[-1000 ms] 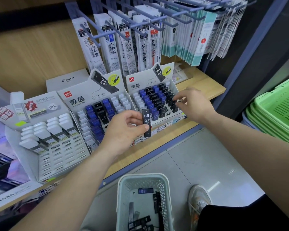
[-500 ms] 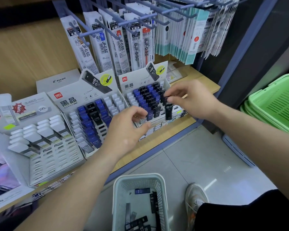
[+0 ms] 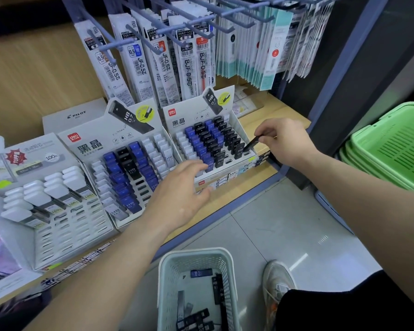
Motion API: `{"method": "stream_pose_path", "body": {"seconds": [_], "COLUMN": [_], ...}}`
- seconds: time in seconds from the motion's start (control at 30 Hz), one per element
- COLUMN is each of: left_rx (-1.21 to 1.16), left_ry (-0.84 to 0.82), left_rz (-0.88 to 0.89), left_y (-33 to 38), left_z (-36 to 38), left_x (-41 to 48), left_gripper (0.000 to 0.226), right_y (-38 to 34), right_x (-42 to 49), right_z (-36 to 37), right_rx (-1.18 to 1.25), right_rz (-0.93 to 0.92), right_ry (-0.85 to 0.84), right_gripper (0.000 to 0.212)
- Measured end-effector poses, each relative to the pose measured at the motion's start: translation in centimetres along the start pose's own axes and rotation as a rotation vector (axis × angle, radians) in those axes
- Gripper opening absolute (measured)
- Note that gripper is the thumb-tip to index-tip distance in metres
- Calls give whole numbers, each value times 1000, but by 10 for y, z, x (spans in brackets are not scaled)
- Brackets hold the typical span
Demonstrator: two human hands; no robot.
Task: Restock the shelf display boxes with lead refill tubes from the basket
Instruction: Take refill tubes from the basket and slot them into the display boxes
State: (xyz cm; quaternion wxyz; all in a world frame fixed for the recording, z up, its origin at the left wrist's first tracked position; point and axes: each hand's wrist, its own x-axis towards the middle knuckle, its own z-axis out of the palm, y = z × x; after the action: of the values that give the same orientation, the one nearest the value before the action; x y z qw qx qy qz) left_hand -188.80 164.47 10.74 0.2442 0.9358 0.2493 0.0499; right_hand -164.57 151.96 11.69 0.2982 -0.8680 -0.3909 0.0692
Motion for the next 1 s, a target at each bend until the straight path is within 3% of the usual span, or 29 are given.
{"method": "stream_pose_path", "body": {"seconds": [0.2,0.37,0.57,0.67,0.77,0.9,1.0], "left_rx": [3,26,7,-23,-46,-86,-70], "left_ry": [-4,-26,-38,-2,-3,-63,-199], "left_rz": [17,27,35,51,56,27,-27], "left_y": [-5,-4,-3,-2,-4,-15,-30], "left_z": [0,-1,-3,-7,-11,3,31], "left_x": [-1,-1,-4,-10,-26,-56,-80], "left_gripper": [47,53,59,53,42,32,34], "right_y": [0,-4,-6,-10,-18,-31,-32], "right_x": [2,4,7,1,-24,-74,-115], "right_z": [4,16,24,13,6,21,51], "right_rx": [-75,-102,-128,-142,-104,-41,-12], "right_rz": [-50,-45,-32,-34,-32,-10,3], "right_ry": [-80,-20,-68,-45,-11,-182,-275], "right_gripper": [17,17,21,29,22,21,21]}}
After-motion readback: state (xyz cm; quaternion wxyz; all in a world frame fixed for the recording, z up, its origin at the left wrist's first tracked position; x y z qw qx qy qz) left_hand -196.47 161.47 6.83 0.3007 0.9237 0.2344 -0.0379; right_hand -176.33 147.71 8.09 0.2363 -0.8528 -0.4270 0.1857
